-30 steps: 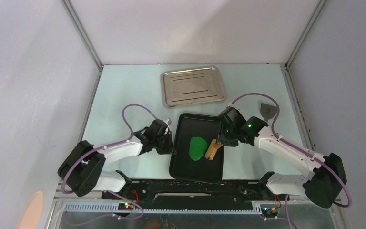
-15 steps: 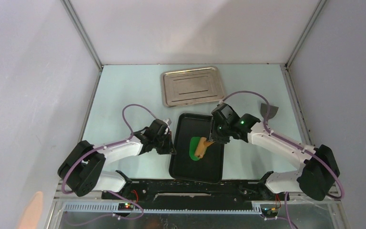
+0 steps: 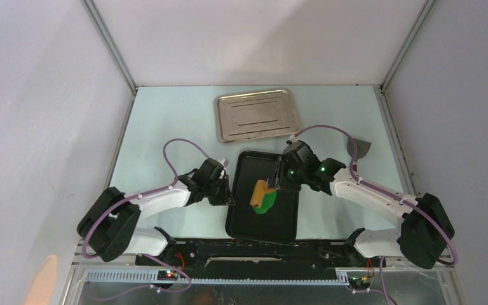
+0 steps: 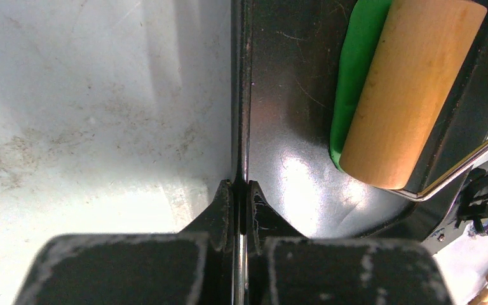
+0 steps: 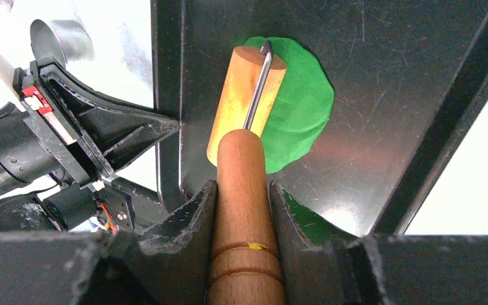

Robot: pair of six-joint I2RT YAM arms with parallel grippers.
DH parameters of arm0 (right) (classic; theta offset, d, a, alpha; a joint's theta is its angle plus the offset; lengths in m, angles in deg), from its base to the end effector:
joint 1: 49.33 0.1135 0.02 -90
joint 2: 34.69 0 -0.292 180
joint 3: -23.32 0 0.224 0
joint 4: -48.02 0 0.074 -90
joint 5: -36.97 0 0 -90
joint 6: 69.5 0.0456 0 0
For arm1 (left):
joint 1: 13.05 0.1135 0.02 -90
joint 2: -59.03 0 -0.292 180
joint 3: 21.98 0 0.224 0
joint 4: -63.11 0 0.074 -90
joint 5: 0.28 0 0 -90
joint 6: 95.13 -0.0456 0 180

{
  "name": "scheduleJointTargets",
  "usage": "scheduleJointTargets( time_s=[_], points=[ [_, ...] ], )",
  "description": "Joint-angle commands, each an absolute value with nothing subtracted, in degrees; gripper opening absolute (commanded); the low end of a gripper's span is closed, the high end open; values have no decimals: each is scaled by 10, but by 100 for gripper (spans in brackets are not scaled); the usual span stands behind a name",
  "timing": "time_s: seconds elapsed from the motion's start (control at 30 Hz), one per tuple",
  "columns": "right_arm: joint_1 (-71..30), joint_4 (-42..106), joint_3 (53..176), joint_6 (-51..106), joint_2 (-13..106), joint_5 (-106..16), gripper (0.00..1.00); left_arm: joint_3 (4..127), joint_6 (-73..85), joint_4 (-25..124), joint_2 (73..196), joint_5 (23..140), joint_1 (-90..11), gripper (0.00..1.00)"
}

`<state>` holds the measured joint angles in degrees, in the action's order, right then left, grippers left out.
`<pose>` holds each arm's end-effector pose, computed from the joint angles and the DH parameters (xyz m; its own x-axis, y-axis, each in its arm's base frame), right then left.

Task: Roll out the dumpling wrappers from the dough
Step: Flatten out the dough on the work surface.

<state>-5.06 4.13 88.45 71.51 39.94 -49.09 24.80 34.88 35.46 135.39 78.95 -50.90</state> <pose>0.1659 0.1661 0.2622 -0.9257 0.1805 -0.3324 -0.0099 0.8670 0.4982 0.1608 -0.1357 0.1868 -0.9474 -0.0636 -0.3136 0.0960 0.8783 -0.4683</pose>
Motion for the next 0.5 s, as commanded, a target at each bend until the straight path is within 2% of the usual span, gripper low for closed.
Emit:
scheduleJointTargets(
  time_s=[0.0,0.13,0.23,0.47],
  points=[
    [-67,-84,843,693,380,-509,0,269,342,353,1348,783,-506,0],
    [-73,-120,833,689,353,-515,0,274,336,350,1355,780,-506,0],
    [-68,-88,812,691,351,-513,0,274,336,354,1357,773,-506,0],
    [-25,-11,819,692,417,-611,0,281,337,349,1362,772,-506,0]
  ],
)
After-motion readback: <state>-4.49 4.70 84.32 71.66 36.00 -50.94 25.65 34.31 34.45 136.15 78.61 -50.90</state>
